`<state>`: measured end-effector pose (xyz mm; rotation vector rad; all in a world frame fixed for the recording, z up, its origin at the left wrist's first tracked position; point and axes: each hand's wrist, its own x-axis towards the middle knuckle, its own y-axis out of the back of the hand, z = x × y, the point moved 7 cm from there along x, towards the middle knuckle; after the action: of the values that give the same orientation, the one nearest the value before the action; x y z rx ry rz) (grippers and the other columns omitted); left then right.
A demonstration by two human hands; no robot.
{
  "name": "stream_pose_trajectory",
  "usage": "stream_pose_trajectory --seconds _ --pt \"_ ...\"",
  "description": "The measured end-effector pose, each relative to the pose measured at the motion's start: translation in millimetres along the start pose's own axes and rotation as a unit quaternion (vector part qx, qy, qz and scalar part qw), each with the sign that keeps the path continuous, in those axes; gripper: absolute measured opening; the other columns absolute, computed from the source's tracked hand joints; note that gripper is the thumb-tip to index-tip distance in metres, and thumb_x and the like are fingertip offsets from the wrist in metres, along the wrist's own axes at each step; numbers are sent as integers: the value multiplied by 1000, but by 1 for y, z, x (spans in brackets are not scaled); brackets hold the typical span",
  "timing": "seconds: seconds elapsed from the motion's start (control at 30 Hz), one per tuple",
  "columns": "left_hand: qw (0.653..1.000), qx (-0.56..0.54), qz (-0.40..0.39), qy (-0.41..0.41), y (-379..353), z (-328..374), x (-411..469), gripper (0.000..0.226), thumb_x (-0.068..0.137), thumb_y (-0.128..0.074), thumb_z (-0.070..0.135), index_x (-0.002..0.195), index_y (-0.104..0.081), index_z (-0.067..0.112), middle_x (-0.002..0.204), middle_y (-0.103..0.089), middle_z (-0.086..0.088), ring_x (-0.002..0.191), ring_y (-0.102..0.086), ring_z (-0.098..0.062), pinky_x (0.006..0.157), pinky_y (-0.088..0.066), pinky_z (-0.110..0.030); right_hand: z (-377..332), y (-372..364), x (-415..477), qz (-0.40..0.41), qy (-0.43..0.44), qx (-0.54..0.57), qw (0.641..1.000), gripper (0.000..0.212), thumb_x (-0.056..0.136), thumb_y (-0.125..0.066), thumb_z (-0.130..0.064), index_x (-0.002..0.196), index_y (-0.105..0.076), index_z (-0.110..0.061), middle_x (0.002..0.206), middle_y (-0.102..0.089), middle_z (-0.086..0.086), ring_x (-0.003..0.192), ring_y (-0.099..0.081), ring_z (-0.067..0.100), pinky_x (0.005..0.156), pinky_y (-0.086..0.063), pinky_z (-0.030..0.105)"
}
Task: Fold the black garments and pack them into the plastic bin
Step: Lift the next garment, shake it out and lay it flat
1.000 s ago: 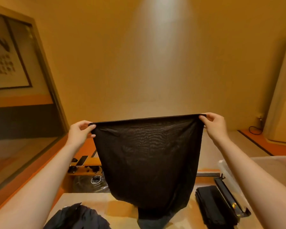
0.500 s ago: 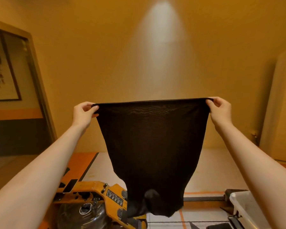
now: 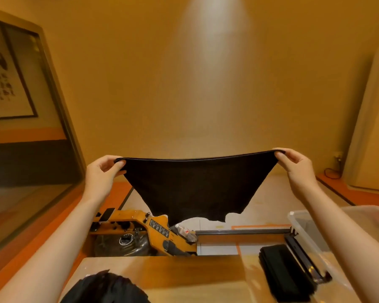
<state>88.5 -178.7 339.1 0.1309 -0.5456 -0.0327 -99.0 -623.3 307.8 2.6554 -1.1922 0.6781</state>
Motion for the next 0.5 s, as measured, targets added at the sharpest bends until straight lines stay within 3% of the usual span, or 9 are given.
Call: stream_pose_trajectory --seconds 0.17,0.37,0.43,0.5 --pt "997 60 2 51 20 -40 -110 13 92 -60 6 94 -70 14 92 -68 6 88 -64 -6 77 -49 -24 38 34 -100 -38 -66 -38 996 17 94 -57 -11 106 -69 -11 99 -69 -5 94 -61 3 84 -44 20" --pt "986 85 -8 145 37 -88 -242 8 90 -64 9 95 -70 12 93 -69 7 88 -62 -3 78 -47 -22 73 75 -216 -64 -150 -83 983 16 95 -55 -11 101 -69 -17 94 -67 -4 77 -62 -7 56 -45 9" --pt "980 95 -10 172 44 -99 -290 9 90 -65 8 90 -71 14 91 -69 8 87 -62 -3 75 -46 -19 84 91 -252 -83 -160 -102 978 18 94 -56 -9 99 -71 -18 94 -68 -5 82 -61 -9 61 -44 8" --pt "973 89 -9 212 52 -114 -334 11 89 -65 6 86 -72 14 90 -70 4 88 -63 -7 74 -45 -18 96 103 -284 -103 -175 -118 972 19 92 -59 -11 97 -73 -22 98 -70 -7 97 -59 0 73 -42 16"
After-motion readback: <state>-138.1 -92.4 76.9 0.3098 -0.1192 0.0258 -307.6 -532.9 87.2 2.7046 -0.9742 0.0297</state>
